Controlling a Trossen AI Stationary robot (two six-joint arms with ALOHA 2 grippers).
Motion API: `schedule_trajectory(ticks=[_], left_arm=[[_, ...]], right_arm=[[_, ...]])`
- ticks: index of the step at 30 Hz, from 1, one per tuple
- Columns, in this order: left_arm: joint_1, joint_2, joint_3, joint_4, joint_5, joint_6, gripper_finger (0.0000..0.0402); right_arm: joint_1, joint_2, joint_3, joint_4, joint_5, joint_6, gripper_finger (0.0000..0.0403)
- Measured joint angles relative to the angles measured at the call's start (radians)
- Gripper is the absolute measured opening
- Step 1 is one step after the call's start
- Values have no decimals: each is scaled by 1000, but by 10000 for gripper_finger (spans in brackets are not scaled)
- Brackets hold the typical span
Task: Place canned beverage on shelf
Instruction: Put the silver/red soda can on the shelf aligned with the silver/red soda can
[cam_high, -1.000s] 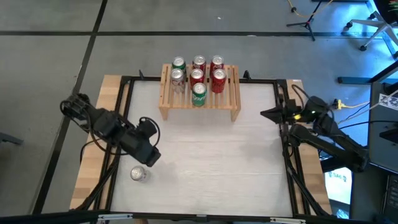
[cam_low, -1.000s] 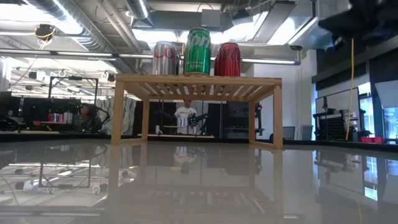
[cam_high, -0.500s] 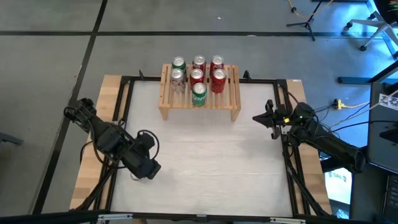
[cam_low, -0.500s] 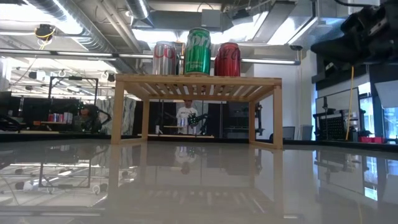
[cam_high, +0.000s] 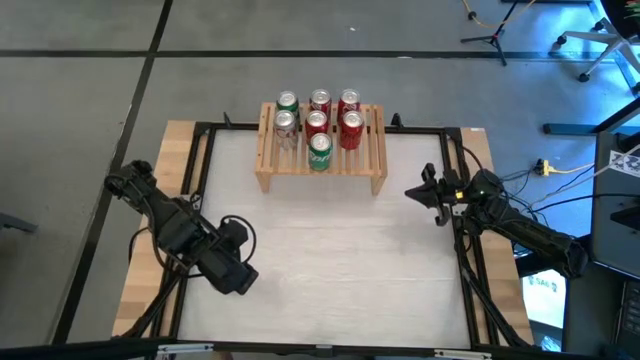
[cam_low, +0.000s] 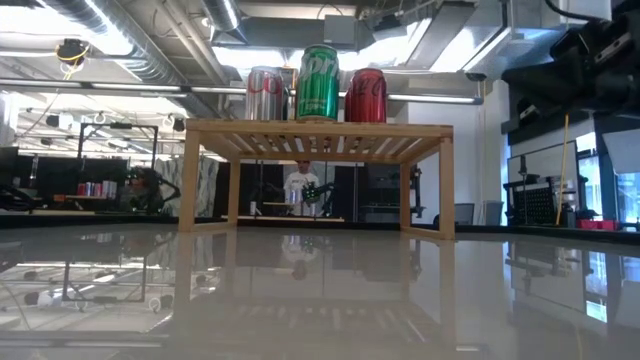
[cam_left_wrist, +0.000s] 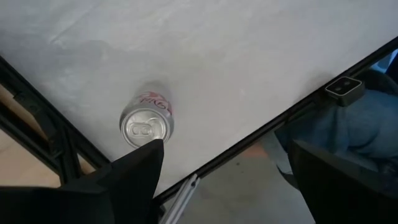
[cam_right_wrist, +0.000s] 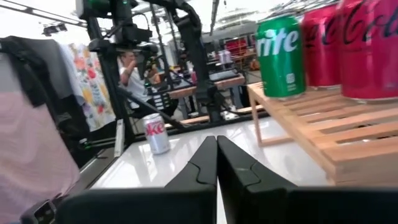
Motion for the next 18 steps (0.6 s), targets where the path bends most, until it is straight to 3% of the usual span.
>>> schedule_trajectory(ticks=[2,5,14,18], left_arm=[[0,0,0,0,0,0,334],[0,0,0,0,0,-23,334],[0,0,0,0,19,-55,334],[-4,0,0,0,83,-102,334]], right_arm=[[13,0,0,-11,-1,1,2],[79,0,0,-27,78,0,2],[376,2,0,-35,434,-73,2],[456,2,0,-143,643,-124,2]])
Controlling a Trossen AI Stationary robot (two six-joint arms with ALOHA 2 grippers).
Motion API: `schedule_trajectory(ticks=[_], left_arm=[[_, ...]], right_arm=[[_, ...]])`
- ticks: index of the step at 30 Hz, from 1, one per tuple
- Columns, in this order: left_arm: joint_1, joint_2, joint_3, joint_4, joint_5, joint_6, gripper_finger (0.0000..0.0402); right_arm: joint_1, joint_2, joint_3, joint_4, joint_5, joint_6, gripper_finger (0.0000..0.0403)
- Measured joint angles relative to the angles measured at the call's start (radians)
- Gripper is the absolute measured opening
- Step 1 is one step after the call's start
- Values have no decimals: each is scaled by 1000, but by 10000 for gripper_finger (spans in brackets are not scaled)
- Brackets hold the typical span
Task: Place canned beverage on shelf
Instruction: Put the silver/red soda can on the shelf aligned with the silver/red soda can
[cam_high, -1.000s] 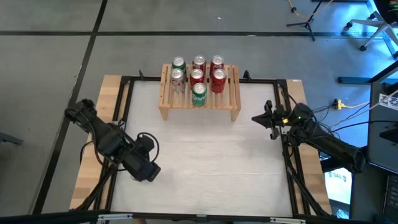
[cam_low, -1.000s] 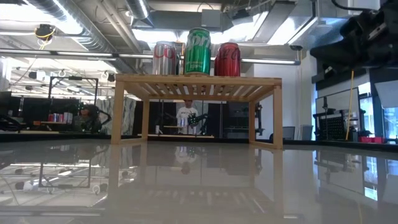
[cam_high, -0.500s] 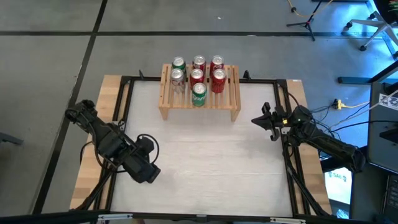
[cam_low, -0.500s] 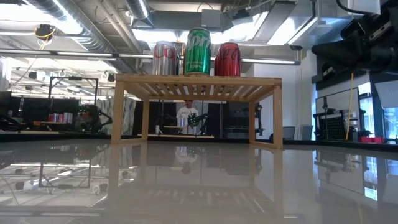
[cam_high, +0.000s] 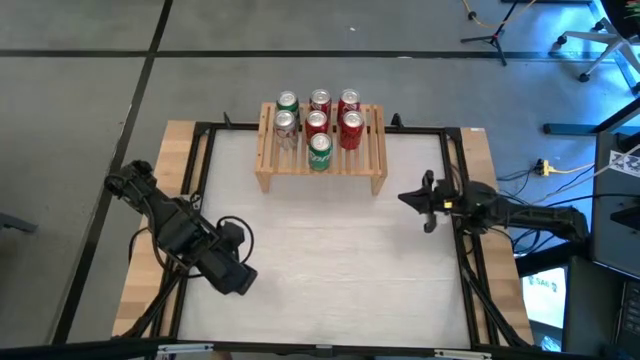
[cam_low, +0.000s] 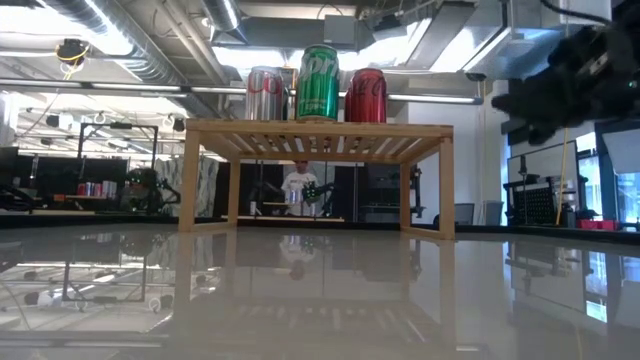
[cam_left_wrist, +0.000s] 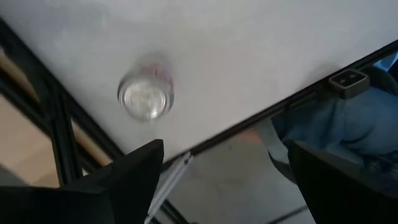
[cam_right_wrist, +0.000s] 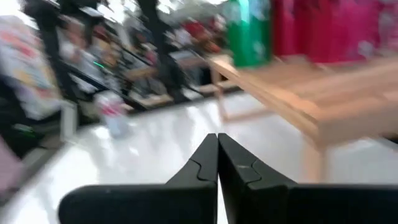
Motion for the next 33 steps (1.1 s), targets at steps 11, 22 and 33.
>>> schedule_trajectory(ticks=[11,22,33], left_arm=[[-69,18,-11,3,40,-100,334],[-90,34,-164,0,43,-18,334],[-86,34,-308,4,37,228,334]], right_arm=[[29,0,0,-111,102,-13,2],[28,0,0,-114,102,-36,2],[28,0,0,-116,102,-35,2]])
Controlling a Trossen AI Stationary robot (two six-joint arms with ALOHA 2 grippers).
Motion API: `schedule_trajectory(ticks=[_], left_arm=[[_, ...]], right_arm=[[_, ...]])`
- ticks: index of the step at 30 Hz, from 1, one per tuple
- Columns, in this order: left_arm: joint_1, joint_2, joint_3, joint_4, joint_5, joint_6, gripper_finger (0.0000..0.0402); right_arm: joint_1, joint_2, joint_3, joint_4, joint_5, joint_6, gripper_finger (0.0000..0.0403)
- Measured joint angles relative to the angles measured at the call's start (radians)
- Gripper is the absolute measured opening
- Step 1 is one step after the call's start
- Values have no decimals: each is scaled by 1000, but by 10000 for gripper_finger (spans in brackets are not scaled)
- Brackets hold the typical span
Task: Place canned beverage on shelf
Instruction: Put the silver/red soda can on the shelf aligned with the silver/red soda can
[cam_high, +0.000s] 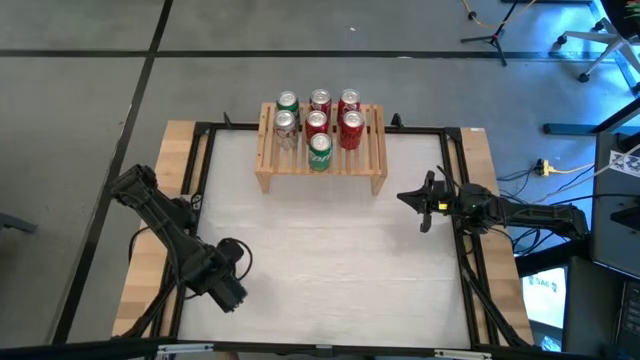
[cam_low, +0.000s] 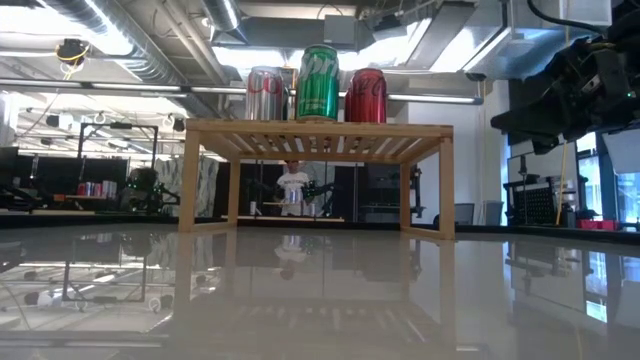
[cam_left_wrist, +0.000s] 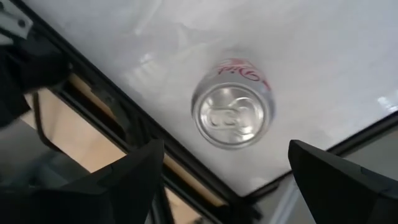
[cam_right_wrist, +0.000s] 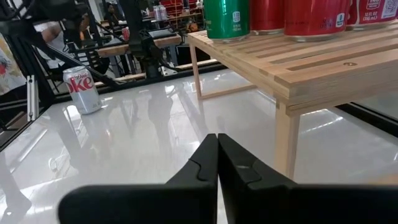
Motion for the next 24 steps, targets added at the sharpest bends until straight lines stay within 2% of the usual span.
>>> schedule_trajectory(ticks=[10,24], left_arm=[[0,0,-95,94,8,44,334],[-1,0,-116,103,-17,62,334]], right_arm=[[0,0,0,-1,0,1,2],[0,0,0,-1,0,1,2]])
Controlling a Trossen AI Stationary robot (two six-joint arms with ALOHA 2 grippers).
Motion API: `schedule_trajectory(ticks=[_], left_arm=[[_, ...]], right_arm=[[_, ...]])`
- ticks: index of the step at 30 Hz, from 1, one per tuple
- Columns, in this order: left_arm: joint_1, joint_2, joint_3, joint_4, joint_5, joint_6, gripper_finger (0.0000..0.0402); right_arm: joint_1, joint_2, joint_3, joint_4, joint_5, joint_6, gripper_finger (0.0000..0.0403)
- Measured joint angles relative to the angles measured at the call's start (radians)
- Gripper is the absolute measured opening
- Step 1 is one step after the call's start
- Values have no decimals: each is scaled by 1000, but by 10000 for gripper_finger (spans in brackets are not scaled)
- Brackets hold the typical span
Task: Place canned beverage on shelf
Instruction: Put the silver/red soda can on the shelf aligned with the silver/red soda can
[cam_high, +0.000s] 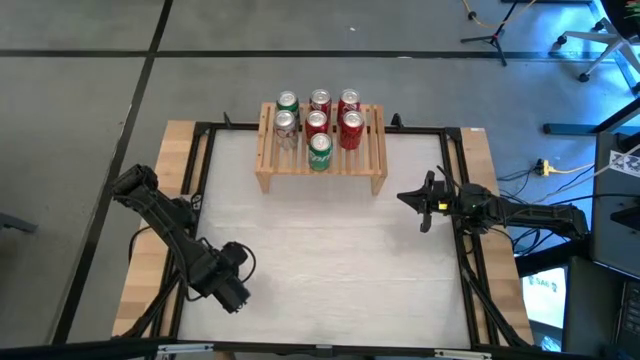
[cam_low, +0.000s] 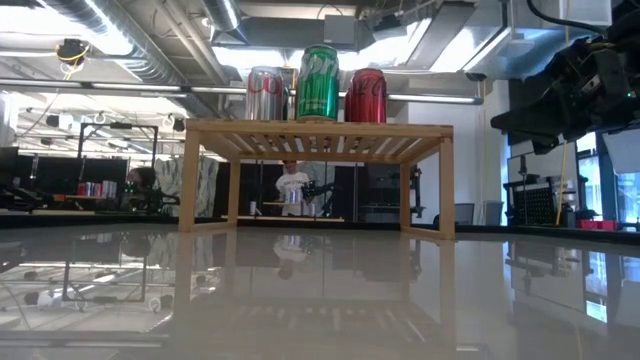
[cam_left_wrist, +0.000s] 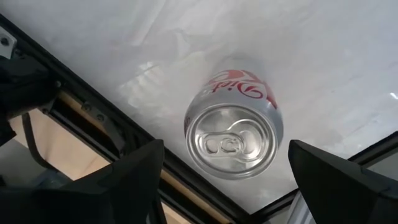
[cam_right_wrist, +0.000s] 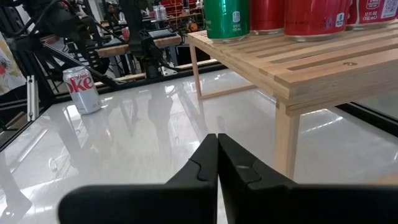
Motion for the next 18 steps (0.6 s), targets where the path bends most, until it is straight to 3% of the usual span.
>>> schedule_trajectory(ticks=[18], left_arm=[[-1,0,0,0,-16,0,334]], right_arm=[[0,0,0,0,0,0,2]])
